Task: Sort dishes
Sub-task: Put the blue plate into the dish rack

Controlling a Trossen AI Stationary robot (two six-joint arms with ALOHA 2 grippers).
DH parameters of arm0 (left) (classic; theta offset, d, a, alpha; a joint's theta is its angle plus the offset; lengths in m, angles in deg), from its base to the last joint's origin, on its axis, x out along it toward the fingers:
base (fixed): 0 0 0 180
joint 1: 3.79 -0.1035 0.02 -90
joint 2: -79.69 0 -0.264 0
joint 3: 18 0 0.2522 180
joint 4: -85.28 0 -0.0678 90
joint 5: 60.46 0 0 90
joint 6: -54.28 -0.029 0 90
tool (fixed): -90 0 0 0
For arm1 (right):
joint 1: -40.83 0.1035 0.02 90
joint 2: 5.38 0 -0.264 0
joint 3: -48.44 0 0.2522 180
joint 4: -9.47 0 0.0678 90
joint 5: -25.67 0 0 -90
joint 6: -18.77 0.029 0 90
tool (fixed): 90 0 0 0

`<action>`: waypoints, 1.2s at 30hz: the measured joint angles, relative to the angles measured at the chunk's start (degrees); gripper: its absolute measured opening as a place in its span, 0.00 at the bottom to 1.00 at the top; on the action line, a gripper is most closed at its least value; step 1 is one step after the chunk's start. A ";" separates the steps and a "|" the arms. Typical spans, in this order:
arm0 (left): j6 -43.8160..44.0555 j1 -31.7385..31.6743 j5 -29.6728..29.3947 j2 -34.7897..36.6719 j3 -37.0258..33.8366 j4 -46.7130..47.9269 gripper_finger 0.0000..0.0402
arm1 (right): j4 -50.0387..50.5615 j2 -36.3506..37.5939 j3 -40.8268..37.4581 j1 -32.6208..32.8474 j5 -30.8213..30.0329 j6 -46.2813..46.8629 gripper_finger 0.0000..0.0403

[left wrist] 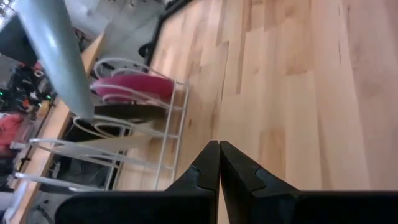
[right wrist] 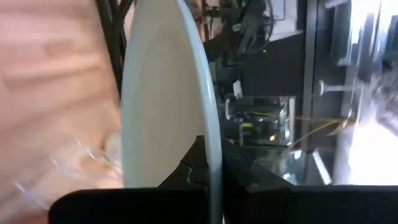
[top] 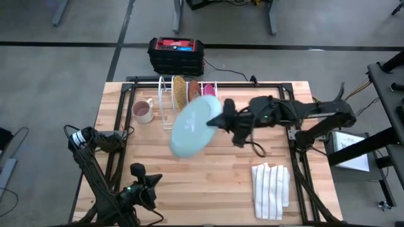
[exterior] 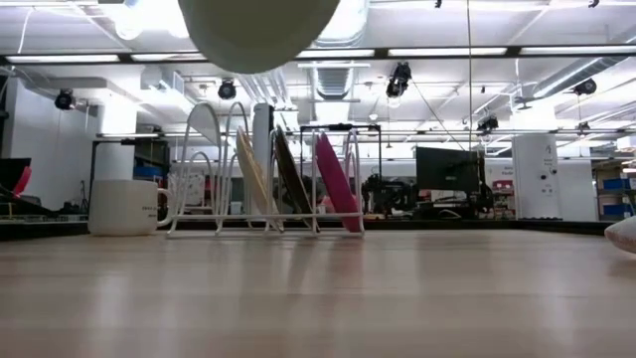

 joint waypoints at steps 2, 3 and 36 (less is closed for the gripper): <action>1.16 0.00 2.26 0.00 0.01 1.24 0.00 | 0.67 -2.25 2.91 -0.33 -1.59 -5.56 0.00; 2.13 0.00 3.74 0.00 0.00 1.77 0.00 | 0.84 -3.18 3.95 -0.59 -1.90 -9.20 0.00; 12.82 2.89 27.80 0.00 -0.49 1.76 0.00 | -3.00 -31.28 26.00 -6.90 -27.99 -55.10 0.00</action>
